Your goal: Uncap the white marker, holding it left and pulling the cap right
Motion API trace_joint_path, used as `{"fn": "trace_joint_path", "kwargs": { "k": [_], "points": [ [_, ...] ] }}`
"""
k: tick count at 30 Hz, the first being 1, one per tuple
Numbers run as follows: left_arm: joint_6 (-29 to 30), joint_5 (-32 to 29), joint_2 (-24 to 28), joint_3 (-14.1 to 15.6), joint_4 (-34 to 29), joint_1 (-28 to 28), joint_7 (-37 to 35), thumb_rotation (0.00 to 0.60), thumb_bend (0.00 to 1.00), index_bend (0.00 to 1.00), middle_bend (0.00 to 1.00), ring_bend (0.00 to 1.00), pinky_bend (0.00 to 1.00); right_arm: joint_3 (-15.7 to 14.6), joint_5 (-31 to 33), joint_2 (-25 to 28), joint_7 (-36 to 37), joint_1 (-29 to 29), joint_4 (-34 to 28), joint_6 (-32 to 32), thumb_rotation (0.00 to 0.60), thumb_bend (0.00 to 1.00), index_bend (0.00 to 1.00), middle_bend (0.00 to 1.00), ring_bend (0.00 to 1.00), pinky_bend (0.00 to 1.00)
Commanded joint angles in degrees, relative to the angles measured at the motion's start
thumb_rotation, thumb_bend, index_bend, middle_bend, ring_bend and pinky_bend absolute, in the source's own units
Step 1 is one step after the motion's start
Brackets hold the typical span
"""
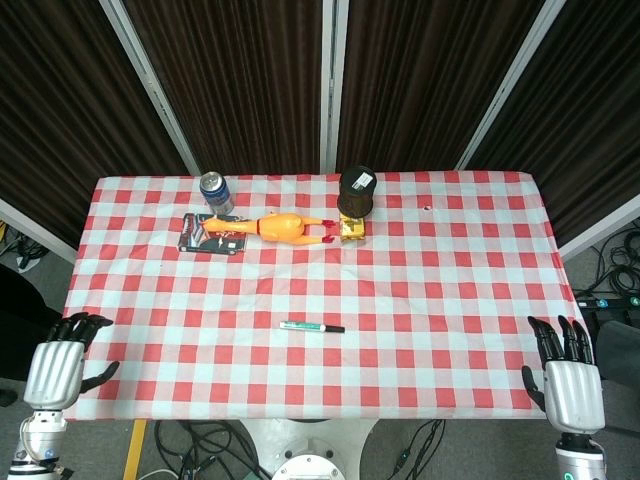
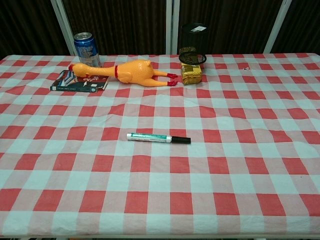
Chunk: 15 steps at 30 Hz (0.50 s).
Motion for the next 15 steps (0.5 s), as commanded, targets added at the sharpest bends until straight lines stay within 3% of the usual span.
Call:
{"fn": "trace_joint_path", "kwargs": {
  "k": [1, 15],
  "points": [
    [0.12, -0.13, 0.30, 0.19, 0.28, 0.27, -0.56, 0.600, 0.17, 0.30, 0.28, 0.18, 0.22, 0.09, 0.25, -0.29, -0.22, 0.32, 0.05, -0.71, 0.600, 0.25, 0.12, 0.18, 0.00, 0.03],
    [-1.21, -0.43, -0.29, -0.48, -0.56, -0.83, 0.19, 0.600, 0.18, 0.30, 0.28, 0.18, 0.22, -0.11, -0.14, 0.22, 0.05, 1.07, -0.90, -2.06, 0.600, 0.25, 0.12, 0.18, 0.00, 0.03]
  ]
}}
